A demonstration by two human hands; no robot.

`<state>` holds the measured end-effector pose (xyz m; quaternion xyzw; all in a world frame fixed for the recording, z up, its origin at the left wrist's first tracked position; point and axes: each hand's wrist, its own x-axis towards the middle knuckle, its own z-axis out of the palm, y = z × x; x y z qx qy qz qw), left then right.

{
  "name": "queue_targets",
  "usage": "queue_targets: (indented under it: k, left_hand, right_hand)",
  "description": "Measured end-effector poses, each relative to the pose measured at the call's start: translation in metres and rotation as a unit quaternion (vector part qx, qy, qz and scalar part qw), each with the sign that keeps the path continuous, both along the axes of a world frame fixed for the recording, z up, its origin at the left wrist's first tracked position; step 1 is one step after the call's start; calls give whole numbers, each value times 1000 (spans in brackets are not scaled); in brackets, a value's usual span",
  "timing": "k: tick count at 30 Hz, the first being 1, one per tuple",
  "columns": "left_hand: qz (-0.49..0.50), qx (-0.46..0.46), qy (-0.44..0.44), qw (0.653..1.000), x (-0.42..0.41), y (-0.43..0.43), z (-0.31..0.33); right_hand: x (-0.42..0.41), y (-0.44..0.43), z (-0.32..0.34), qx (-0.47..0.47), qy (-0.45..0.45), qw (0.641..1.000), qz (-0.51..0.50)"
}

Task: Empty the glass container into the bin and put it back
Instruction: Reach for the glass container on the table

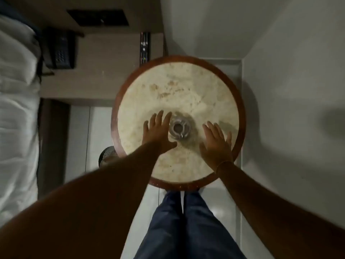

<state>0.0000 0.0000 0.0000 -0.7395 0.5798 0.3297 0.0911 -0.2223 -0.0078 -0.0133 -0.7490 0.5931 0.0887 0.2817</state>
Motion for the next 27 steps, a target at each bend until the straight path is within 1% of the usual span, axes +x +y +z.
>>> queue_targets:
  k: [4, 8, 13, 17, 20, 21, 23, 25, 27]
  left_hand:
    - [-25, -2, 16, 1000, -24, -23, -28]
    - [-100, 8, -18, 995, -41, -23, -48]
    - [-125, 10, -41, 991, -44, -19, -62]
    - [-141, -12, -59, 988, -42, -19, -70]
    - [-142, -40, -46, 988, -39, -21, -72]
    - [-136, -46, -39, 989, -38, -20, -71]
    - [-106, -47, -20, 993, -36, -15, -68]
    - [-49, -57, 10, 997, -36, -2, -61]
    - [16, -80, 52, 995, -38, 16, -51]
  right_hand:
    - [3, 1, -29, -40, 16, 999, -2]
    - [13, -7, -46, -64, -21, 997, -40]
    - [20, -6, -52, -65, -49, 992, -98]
    - [19, 11, -52, -77, -62, 986, -138]
    - [19, 25, -54, -54, -116, 976, -174]
    - [19, 27, -52, -36, -152, 969, -193]
    - [24, 29, -47, 22, -218, 938, -268]
    - [32, 29, -43, 63, -244, 907, -336]
    - [40, 29, -41, 96, -270, 885, -368]
